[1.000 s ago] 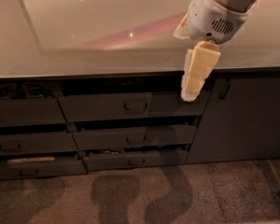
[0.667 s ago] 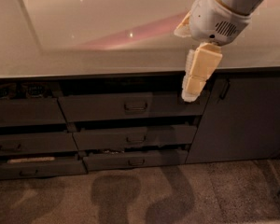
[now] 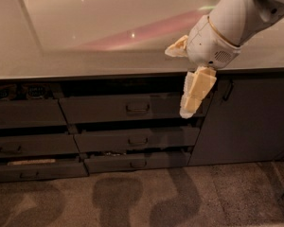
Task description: Open top drawer
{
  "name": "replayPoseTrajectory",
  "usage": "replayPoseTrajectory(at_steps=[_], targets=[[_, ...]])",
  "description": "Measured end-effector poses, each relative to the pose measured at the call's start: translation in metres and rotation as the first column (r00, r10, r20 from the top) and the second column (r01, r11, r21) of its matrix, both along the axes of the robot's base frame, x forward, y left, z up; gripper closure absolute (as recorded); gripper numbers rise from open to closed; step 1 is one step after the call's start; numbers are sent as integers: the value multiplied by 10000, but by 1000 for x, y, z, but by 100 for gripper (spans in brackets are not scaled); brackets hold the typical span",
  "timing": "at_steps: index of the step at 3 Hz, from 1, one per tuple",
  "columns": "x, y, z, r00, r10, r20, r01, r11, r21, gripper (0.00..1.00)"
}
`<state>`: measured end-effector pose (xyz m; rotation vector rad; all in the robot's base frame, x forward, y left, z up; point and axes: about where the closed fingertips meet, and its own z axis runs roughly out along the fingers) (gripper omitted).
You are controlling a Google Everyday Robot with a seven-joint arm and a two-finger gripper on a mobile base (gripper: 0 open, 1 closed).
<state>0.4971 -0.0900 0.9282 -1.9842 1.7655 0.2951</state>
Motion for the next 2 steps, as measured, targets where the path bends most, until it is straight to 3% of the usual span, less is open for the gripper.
replayPoseTrajectory(at_steps=[1,2], targets=[[2,1,-3,10000,18,31,-18,10000,-24,0],[20,-7,-41,9993,229,-307,-232,9997,-105,0]])
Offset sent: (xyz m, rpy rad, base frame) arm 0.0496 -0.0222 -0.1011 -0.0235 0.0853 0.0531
